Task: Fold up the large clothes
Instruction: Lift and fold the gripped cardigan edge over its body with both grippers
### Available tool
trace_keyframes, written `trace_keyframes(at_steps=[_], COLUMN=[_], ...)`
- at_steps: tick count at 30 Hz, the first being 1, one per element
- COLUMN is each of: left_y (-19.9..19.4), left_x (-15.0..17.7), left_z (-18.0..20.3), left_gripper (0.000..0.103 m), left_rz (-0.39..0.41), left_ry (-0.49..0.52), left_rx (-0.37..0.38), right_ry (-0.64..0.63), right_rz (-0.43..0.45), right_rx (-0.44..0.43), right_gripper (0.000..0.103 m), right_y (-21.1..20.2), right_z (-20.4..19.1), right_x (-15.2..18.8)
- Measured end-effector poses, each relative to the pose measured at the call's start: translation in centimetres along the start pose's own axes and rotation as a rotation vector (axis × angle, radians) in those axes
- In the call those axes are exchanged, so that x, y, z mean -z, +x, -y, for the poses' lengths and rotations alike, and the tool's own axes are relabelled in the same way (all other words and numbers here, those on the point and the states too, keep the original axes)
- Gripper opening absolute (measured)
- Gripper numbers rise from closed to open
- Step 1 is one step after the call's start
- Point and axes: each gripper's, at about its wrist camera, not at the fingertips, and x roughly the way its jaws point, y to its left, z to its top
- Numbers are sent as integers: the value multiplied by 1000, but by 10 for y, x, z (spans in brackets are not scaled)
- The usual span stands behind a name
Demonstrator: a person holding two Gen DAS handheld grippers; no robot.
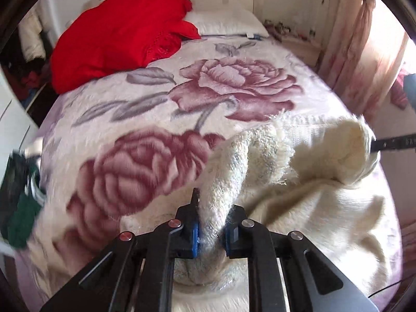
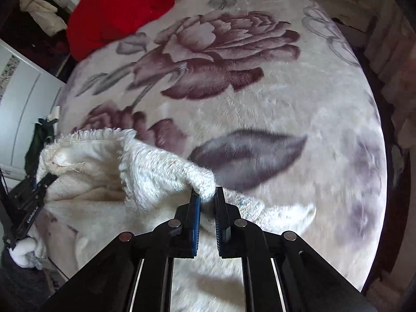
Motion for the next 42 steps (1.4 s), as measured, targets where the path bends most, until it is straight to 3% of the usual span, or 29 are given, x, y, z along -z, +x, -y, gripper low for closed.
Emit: trace_keyframes(at_steps=[3, 8, 11, 13, 15, 16, 17, 19, 20, 21, 24, 26, 29, 31, 32, 34, 35, 36, 37, 39, 42], left_y=[-40, -54, -51, -58, -71, -77, -83, -94, -99, -102, -96, -76, -33, -1, 8, 13, 8, 3, -3, -17, -47], left_x=[51, 137, 185, 202, 215, 220, 226, 242, 249, 256, 264, 264, 263, 265, 265, 260, 256, 250, 243, 230, 203], left_z=[7, 11, 6, -1, -7, -12, -17, -30, -36, -42, -59, -66, -64, -56, -53, -52, -55, -57, -60, -68, -86], left_gripper=[11, 11, 15, 18, 25, 33, 43, 52, 54, 55, 57, 64, 64, 65, 64, 62, 48, 34, 25, 19, 17], left_rz=[-26, -140, -206, -223, -221, -226, -231, -228, -223, -220, -224, -229, -273, -346, -353, -322, -277, -251, -229, -161, -48], left_ry=[-45, -136, -244, -324, -408, -460, -512, -634, -689, -742, -868, -932, -988, -1030, -1040, -1063, -1068, -1057, -1047, -1034, -984], left_rx=[19, 48, 100, 155, 214, 246, 276, 348, 360, 371, 400, 466, 557, 573, 595, 552, 526, 490, 484, 472, 463], right_ry=[51, 122, 191, 258, 305, 333, 350, 393, 418, 439, 514, 563, 614, 653, 679, 725, 742, 757, 761, 775, 805], right_rz=[5, -67, -156, -223, -287, -299, -306, -299, -279, -262, -184, -121, -23, -8, -15, -40, -47, -38, -23, 7, 47], right_rx=[-41, -67, -70, -92, -102, -119, -141, -166, -178, -187, -219, -231, -242, -272, -285, -344, -376, -409, -405, -418, -489], right_gripper=[10, 9, 0, 0, 0, 1, 1, 20, 54, 78, 81, 81, 82, 82, 82, 82, 77, 51, 35, 14, 9], right_y=[-35, -48, -28, -9, 7, 9, 9, 2, -6, -13, -34, -42, -37, -21, -9, 15, 23, 28, 29, 28, 13], right_z=[2, 4, 12, 22, 29, 34, 37, 45, 50, 56, 78, 97, 127, 142, 151, 158, 159, 155, 152, 142, 128], right_x=[66, 188, 253, 291, 314, 323, 328, 334, 335, 335, 327, 314, 287, 267, 256, 244, 243, 239, 238, 238, 254])
